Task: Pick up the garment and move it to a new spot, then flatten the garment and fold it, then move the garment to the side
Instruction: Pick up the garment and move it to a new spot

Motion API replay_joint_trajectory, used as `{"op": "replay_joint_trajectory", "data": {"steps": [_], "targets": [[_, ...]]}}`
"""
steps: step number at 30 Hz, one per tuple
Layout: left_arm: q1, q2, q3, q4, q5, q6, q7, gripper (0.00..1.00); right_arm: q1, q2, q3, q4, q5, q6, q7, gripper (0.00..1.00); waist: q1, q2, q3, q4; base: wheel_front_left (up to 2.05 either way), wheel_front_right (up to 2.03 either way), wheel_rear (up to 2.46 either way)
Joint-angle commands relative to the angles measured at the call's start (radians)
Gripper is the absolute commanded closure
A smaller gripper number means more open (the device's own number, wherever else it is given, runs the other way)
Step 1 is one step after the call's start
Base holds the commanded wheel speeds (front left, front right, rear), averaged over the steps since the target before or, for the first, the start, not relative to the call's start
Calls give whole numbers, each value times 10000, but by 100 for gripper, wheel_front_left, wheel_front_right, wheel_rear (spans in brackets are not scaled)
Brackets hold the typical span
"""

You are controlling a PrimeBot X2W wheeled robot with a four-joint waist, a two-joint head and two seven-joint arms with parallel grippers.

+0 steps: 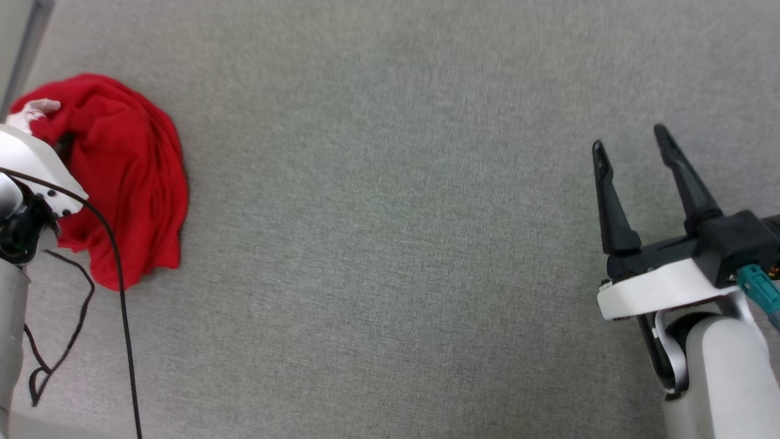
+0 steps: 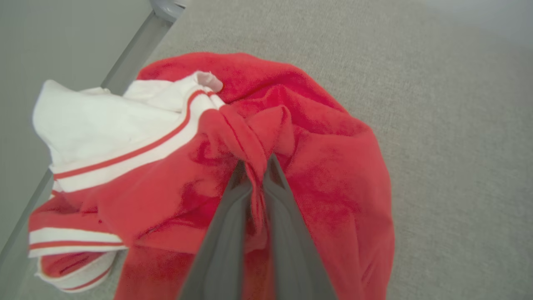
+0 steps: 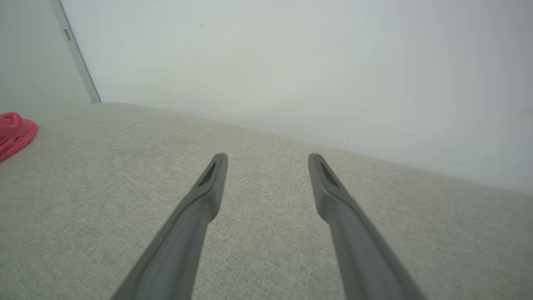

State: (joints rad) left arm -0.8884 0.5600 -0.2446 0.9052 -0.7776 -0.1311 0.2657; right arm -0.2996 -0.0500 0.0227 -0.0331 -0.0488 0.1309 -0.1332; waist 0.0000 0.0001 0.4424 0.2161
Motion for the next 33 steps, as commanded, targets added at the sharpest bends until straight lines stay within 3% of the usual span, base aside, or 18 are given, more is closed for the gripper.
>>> {"op": "replay_joint_trajectory", "data": {"steps": [1, 11, 17, 24, 33], "targets": [[-60, 5, -34, -7, 94, 9, -250, 100, 143, -5, -19, 47, 65, -5, -66, 0, 0, -1, -483, 4, 0, 0, 0], [-199, -262, -575, -332, 1060, 168, -2929, 100, 968, -5, -317, 575, 633, -5, -269, 0, 0, -1, -2106, -240, 0, 0, 0], [22, -611, -892, -929, 1521, 407, -4016, 100, 1465, -4, -444, 673, 847, -5, -340, 0, 0, -1, -2880, -661, 0, 0, 0], [663, -1214, -1392, -2244, 1603, 430, -3969, 100, 2074, -2, -561, 561, 983, -5, -241, 0, 0, -1, -3728, -1381, 0, 0, 0], [2070, -2351, -2462, -4565, 1426, 456, -3139, 100, 2756, -2, -778, 233, 1020, -5, 49, 0, 0, -1, -4283, -2234, 0, 0, 0]]}}
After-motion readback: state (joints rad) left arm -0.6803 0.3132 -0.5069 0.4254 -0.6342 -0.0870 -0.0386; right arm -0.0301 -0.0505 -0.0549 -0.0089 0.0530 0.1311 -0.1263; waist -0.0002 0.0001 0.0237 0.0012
